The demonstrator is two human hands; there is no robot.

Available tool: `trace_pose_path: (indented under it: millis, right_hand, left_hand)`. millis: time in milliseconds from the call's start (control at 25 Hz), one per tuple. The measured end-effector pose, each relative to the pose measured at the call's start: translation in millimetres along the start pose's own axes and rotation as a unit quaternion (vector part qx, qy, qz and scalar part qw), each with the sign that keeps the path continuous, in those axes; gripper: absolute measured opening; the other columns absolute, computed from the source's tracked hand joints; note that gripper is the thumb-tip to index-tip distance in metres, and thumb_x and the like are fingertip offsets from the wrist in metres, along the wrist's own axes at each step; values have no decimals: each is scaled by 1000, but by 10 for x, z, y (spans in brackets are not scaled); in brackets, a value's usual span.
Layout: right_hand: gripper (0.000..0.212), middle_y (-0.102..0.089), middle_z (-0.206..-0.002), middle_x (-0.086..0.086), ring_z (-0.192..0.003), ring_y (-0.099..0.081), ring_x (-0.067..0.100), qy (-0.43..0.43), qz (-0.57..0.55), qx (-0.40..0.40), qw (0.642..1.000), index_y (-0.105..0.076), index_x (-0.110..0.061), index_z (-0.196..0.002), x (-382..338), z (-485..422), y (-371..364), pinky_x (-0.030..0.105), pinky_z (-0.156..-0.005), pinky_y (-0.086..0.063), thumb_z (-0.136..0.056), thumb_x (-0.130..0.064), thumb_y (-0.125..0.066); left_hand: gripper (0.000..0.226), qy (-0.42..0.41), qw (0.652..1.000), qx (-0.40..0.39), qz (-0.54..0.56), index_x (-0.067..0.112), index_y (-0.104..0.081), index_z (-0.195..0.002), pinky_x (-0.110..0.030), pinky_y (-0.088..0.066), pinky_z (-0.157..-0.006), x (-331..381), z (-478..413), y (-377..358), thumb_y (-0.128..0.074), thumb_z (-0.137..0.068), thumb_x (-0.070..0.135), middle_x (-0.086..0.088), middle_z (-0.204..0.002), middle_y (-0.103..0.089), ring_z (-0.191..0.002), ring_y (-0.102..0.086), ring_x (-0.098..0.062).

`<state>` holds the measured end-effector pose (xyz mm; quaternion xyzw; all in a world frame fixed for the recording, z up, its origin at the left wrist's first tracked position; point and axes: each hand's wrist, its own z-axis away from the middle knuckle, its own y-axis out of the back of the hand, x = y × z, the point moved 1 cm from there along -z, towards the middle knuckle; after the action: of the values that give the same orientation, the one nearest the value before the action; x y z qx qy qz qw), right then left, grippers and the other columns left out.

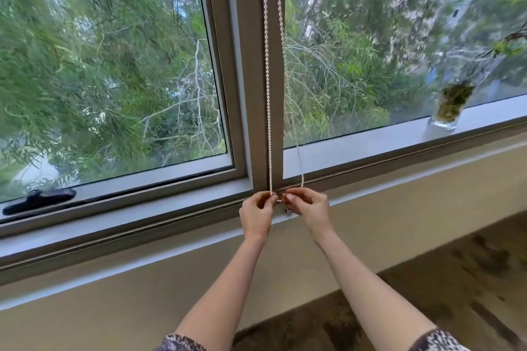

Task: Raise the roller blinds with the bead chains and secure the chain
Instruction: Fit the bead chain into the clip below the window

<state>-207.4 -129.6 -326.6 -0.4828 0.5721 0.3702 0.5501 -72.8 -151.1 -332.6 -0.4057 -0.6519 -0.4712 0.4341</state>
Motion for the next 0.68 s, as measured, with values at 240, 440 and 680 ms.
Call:
trace_pose_path:
  millis: [240,440,680]
  right_hand:
    - [13,-74,-83,10,-79,-70,21,-26,172,6,985,-74,-10,-88,255,-229,130,37,-85,-57,-80,-2,-68]
    - [28,-62,-102,11,-94,-61,31,49,511,-97,853,-68,-9,-101,357,-199,-47,36,-79,-51,-85,-1,-47]
    - [36,-50,-114,16,-111,-47,34,71,626,-110,769,-57,-5,-109,469,-205,-187,42,-79,-49,-83,13,-39]
  left_hand:
    - [4,16,998,56,16,18,-77,-84,-12,-48,-72,-84,6,-13,-77,-80,20,6,-79,-76,-74,-67,0]
    - [2,29,997,64,23,22,-76,-82,-23,-53,-75,-112,2,-21,-76,-80,22,8,-74,-74,-75,-69,-9]
    - [12,16,998,64,23,28,-73,-75,-12,-51,-71,-130,42,69,-80,-76,19,14,-70,-72,-69,-68,2]
